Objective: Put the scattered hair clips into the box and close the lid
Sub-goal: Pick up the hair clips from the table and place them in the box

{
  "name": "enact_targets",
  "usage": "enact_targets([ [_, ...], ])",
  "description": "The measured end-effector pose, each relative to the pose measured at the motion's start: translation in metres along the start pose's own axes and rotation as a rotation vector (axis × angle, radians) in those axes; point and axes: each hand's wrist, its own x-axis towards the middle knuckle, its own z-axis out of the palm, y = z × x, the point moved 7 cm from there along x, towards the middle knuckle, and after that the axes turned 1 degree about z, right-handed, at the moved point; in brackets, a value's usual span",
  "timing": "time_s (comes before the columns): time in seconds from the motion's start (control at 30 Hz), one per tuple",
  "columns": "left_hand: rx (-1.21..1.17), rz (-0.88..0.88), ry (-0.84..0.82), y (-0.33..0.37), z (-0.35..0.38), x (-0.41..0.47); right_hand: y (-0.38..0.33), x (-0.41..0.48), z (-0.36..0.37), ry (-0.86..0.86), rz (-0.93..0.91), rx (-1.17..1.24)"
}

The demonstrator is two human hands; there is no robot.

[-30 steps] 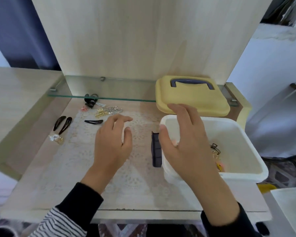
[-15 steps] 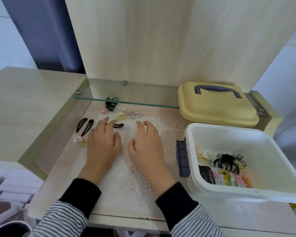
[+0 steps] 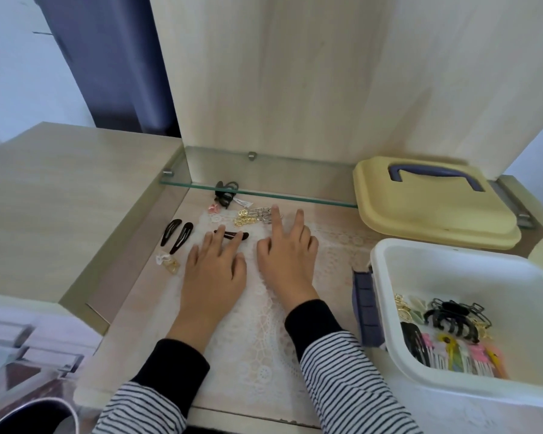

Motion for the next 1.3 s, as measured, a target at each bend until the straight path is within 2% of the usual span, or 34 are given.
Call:
enact_targets([
  [0.47,-0.088,0.039,0.100,-0.001,-0.008,-0.002,0.001,0.000,-0.001,0.036,-0.018,0.005],
  [0.77,-0.162,0.084,0.183,0.001,-0.017,-0.001,0.001,-0.002,-0.007,0.130,-0.027,0.060],
  [0.93,-0.345,0.103,0.244,0.002,-0.026,-0.003,0.001,-0.004,-0.011,0.172,-0.036,0.091],
  [1.13,-0.710,-0.074,0.277,-0.012,-0.031,-0.006,0.003,-0.004,-0.007,0.125,-0.004,0.142],
  [1.3,-0.871,-0.190,0.324,-0.021,-0.032,-0.007,0.001,-0.005,-0.009,0.177,-0.028,0.113],
])
